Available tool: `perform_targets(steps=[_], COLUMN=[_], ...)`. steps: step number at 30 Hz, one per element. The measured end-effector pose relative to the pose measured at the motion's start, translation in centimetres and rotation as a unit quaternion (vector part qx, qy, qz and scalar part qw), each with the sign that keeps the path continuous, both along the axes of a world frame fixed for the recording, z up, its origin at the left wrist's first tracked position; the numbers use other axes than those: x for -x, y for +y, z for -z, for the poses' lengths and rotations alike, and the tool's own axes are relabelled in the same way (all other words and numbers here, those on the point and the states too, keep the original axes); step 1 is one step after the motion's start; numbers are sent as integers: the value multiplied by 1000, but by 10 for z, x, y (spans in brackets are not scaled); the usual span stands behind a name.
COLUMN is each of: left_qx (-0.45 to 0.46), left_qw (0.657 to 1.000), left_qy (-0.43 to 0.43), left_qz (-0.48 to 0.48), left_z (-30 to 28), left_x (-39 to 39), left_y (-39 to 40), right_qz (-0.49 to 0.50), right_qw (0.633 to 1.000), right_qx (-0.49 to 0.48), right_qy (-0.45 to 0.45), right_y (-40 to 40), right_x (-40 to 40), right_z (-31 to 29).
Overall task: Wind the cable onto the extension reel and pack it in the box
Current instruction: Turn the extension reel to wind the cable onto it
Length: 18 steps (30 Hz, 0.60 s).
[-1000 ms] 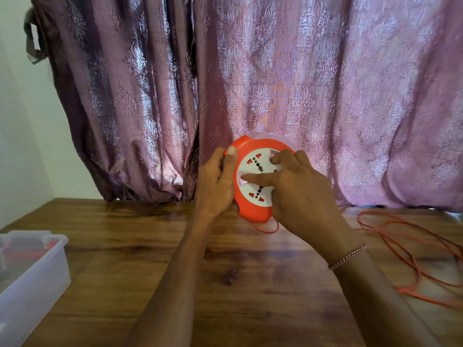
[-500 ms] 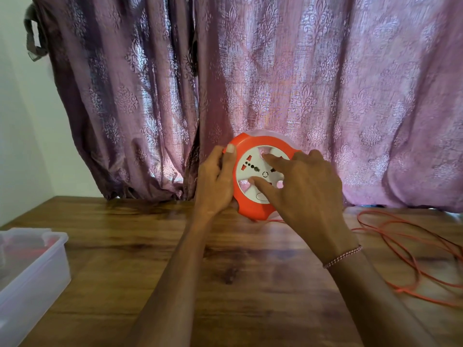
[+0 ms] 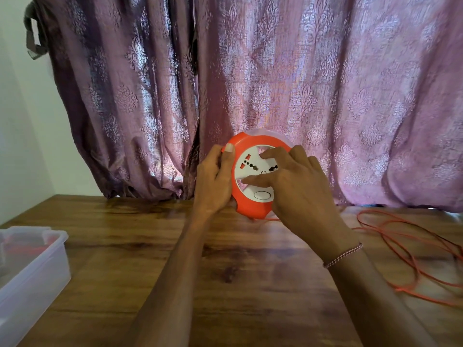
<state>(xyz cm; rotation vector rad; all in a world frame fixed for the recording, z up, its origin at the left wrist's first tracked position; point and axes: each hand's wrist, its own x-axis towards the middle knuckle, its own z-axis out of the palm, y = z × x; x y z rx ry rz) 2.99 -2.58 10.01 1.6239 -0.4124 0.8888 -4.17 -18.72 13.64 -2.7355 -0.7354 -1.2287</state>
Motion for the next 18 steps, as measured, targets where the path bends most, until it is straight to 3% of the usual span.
perform_targets(steps=[3, 12, 18], left_qx=[-2, -11, -5], left_qw=[1000, 1000, 1000], left_qy=[-5, 5, 8], left_qz=[-2, -23, -18], left_z=[0, -1, -2], left_x=[0, 2, 4], left_y=[-1, -3, -3], right_qz=[-6, 97, 57], right_qw=[998, 986, 991], right_qx=[-59, -130, -112], right_qy=[32, 38, 43], right_y=[2, 6, 3], right_x=[4, -3, -2], right_z=[-1, 5, 0])
